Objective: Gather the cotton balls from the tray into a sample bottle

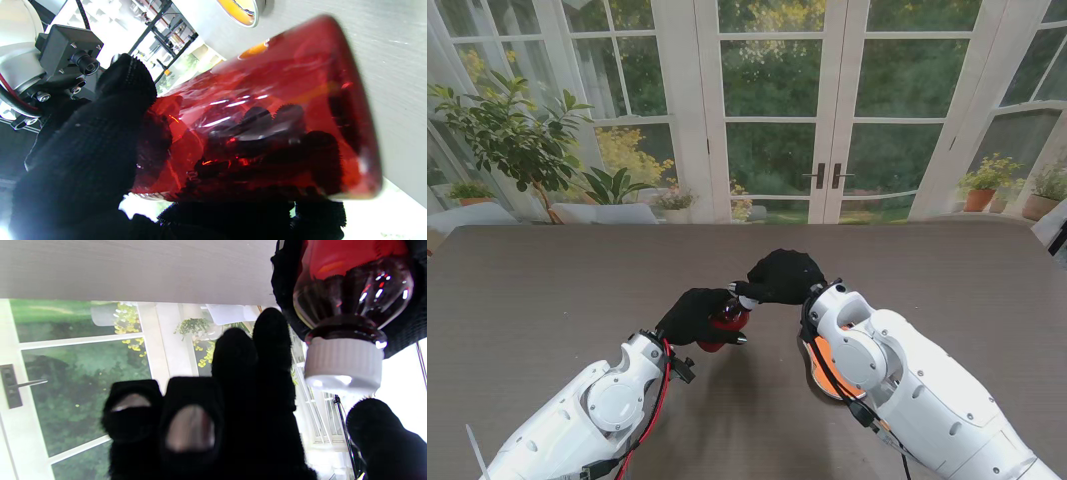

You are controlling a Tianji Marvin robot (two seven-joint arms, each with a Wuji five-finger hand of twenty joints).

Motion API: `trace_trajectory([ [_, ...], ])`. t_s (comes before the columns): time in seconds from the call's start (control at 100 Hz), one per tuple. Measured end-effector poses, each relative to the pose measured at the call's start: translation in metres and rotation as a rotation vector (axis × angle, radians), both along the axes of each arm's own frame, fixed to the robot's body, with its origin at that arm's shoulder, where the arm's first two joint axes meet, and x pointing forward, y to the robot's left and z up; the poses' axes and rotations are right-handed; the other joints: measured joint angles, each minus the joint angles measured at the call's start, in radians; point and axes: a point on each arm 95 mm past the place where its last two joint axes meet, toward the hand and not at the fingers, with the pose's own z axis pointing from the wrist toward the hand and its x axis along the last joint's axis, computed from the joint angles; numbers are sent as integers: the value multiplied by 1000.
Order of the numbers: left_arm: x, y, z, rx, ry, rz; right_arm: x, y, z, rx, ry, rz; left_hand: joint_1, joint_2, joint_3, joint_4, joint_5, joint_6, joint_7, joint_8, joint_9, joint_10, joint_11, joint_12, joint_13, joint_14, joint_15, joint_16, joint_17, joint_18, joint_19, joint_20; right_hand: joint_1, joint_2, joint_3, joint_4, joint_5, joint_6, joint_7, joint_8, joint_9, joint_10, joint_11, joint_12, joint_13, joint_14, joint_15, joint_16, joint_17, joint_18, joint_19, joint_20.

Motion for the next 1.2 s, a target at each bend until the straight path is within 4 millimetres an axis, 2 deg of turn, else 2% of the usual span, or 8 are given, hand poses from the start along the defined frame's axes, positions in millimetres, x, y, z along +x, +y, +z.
trace_trajectory([
  [0.08, 0, 0, 0, 0, 0, -1, 0, -3, 1, 3, -12, -7, 0, 0, 0, 0, 0, 0, 0, 0, 0, 0, 0, 0, 0, 0, 0, 0, 0, 0, 0, 0, 4, -33, -21, 0, -128, 0, -95, 1, -90, 0, -60, 8, -7, -6, -106, -46, -32, -18, -14, 0],
  [0.16, 0, 0, 0, 1, 1, -2, -1, -6, 3, 23, -16, 7, 0, 0, 0, 0, 0, 0, 0, 0, 0, 0, 0, 0, 0, 0, 0, 0, 0, 0, 0, 0, 60, -154, -27, 0, -243, 2, -126, 21, -173, 0, -68, 8, -7, -24, -181, -73, -65, -36, -29, 0],
  [0.24, 0, 0, 0, 1, 1, -2, -2, -7, 7, 69, -15, 65, 0, 0, 0, 0, 0, 0, 0, 0, 0, 0, 0, 0, 0, 0, 0, 0, 0, 0, 0, 0, 91, -315, 115, -4, -306, -11, -129, 32, -220, -4, -55, -1, -7, -43, -231, -77, -84, -61, -41, 0],
  [0.36, 0, 0, 0, 1, 2, -2, -2, -8, 9, 89, -40, 99, 0, 0, 0, 0, 0, 0, 0, 0, 0, 0, 0, 0, 0, 0, 0, 0, 0, 0, 0, 0, 91, -432, 231, -14, -351, -25, -110, 32, -258, -10, -31, -10, -7, -55, -248, -77, -90, -72, -56, 0],
  [0.74, -1, -1, -1, 2, 6, -5, 0, -14, 9, 81, -21, 140, 0, 0, 0, 0, 0, 0, 0, 0, 0, 0, 0, 0, 0, 0, 0, 0, 0, 0, 0, 0, 214, -823, 427, -37, -330, -77, -96, 27, -289, -13, 1, -13, -7, -77, -276, -80, -103, -72, -79, 0],
  [0.92, -1, -1, -1, 2, 6, -5, 1, -14, 6, 90, -49, 135, 0, 0, 0, 0, 0, 0, 0, 0, 0, 0, 0, 0, 0, 0, 0, 0, 0, 0, 0, 0, 279, -873, 458, -38, -248, -87, -60, 27, -259, -16, 18, -13, -7, -90, -202, -59, -68, -72, -79, 0],
  [1.07, -1, -1, -1, 3, 7, -6, 2, -12, 4, 103, -67, 130, 0, 0, 0, 0, 0, 0, 0, 0, 0, 0, 0, 0, 0, 0, 0, 0, 0, 0, 0, 0, 313, -887, 458, -222, -225, -87, 40, -100, -217, -24, 28, -2, -7, -92, -132, -49, -44, -72, -79, 0],
  [1.2, -2, -1, -2, 4, 11, -7, 2, -11, 3, 112, -64, 126, 0, 0, 0, 0, 0, 0, 0, 0, 0, 0, 0, 0, 0, 0, 0, 0, 0, 0, 0, 0, 320, -888, 458, -263, -216, -77, 85, -148, -177, -26, 43, 8, -7, -92, -90, -34, -30, -72, -72, 0],
])
